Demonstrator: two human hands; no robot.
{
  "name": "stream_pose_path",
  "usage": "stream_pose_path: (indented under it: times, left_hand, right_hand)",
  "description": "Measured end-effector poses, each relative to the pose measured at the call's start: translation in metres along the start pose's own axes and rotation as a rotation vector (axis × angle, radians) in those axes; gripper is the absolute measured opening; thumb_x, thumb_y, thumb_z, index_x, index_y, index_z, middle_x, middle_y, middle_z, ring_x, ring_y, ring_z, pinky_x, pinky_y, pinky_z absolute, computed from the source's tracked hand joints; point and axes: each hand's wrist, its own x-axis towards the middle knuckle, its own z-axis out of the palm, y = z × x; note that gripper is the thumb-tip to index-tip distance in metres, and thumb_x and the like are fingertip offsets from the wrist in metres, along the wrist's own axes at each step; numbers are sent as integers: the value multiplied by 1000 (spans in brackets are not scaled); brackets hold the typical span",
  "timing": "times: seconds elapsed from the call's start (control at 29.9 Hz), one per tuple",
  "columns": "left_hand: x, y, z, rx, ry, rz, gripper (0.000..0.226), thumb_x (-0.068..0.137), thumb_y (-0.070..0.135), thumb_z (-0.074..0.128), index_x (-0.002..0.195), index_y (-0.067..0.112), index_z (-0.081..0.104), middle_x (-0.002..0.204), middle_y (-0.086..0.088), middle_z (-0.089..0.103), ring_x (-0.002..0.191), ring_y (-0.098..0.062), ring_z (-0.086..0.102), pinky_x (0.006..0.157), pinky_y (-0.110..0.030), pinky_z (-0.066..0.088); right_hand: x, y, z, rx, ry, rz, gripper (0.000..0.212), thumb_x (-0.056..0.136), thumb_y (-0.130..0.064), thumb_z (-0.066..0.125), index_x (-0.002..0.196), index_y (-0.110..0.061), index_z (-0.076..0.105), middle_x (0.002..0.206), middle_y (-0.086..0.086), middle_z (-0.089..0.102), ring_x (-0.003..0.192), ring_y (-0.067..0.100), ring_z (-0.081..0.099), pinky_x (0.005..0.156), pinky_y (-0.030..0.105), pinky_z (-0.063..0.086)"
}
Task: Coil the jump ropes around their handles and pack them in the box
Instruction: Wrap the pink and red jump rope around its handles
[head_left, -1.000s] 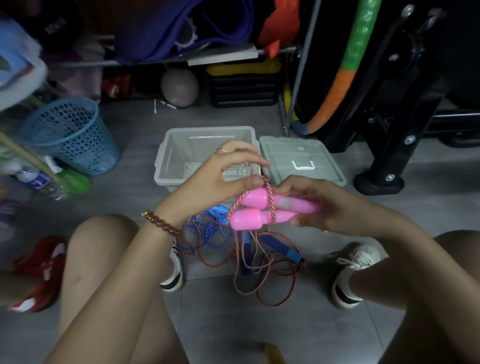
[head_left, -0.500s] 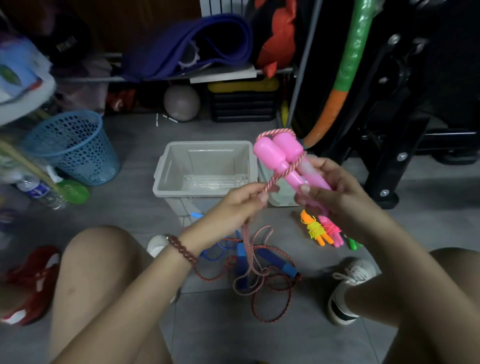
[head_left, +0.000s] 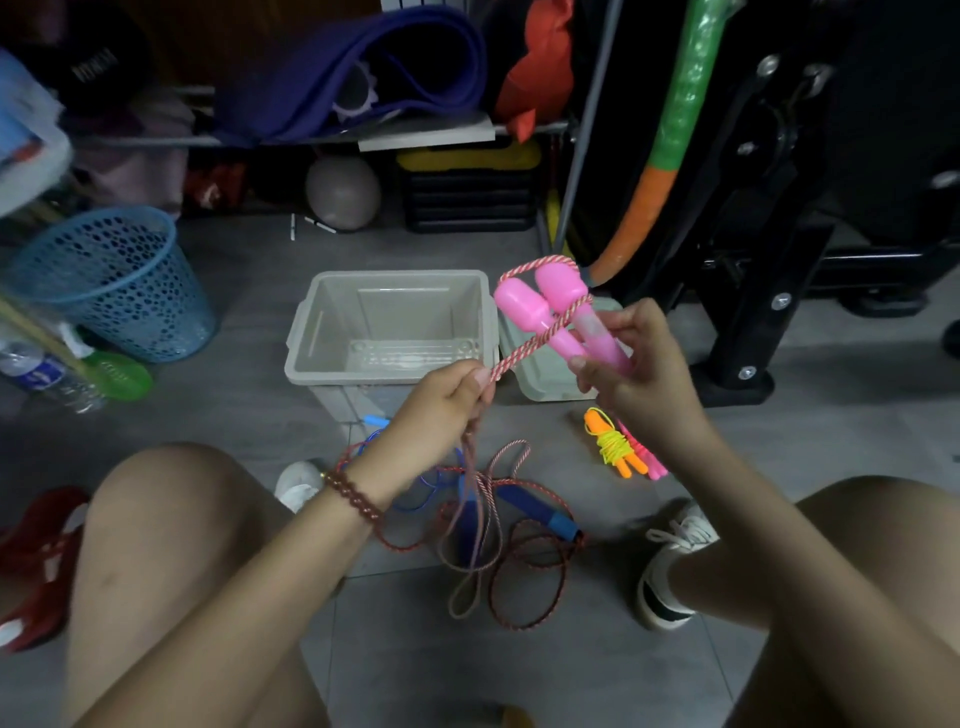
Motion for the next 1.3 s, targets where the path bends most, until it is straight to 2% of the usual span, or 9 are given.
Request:
stream_pose_path:
  times: [0.1,0.23,0.43,0.67,0.73,0.87,0.94,1.14,1.3]
  left_hand:
    - [-3,5,1,-345,-93,-206,30,102,16,32,86,10,57,46,13,34,40,-1,25,37,-12,24]
    - [-5,14,-3,-283,-120,-216,32,102,17,33,78,11,53,42,12,36,35,0,25,35,-11,23]
    - [-18,11,-11,875,88,432,18,95,29,39,88,20,54,64,3,60,57,-23,57,51,-31,40]
    - [-14,19,-16,950,165,726,28,84,28,45,79,7,62,65,-5,61,51,-29,58,40,-28,43]
    - [-16,20,-20,957,158,663,23,83,29,52,80,11,65,67,-5,62,55,-30,60,45,-31,47]
    - [-11,22,-27,642,125,64,19,82,30,69,71,15,65,64,-3,59,65,-21,55,57,-27,37]
    - [-10,17,-29,637,42,-59,30,87,32,62,64,13,66,61,-6,62,58,-18,52,53,-26,34]
    - [-14,19,-31,472,-52,-88,41,96,34,45,60,19,58,55,4,53,47,-11,47,58,-29,45]
    - [-13,21,-32,213,-133,33,37,93,40,43,61,23,52,59,-1,45,58,-15,42,60,-29,35]
  right_hand:
    - [-1,0,-2,-171,27,-101,32,80,-5,68,91,-20,41,91,-8,54,81,23,57,72,41,48]
    - [-3,-1,-2,-325,52,-183,28,83,0,66,98,-9,44,90,1,56,75,13,49,66,34,38]
    - [-10,3,3,-574,21,-331,28,86,-4,62,110,-10,49,107,10,63,84,38,62,62,44,50]
    - [-15,5,12,-661,-128,-297,30,83,-3,59,104,-18,43,100,8,61,79,39,59,60,43,47]
    - [-14,3,13,-725,-179,-277,28,83,-3,59,105,-13,47,100,9,61,79,40,58,58,40,45]
    - [-10,5,10,-882,-240,-277,26,83,-5,60,105,-12,49,99,7,61,80,36,58,55,33,35]
    - [-11,11,11,-951,-231,-290,28,79,0,60,102,-13,50,96,6,62,77,36,60,53,31,33]
    - [-3,21,9,-1011,-33,-256,39,68,11,56,100,-11,52,91,9,62,63,38,58,44,28,11]
    - [2,26,1,-1015,21,-315,33,70,9,60,97,-10,54,89,9,63,61,38,56,45,27,12]
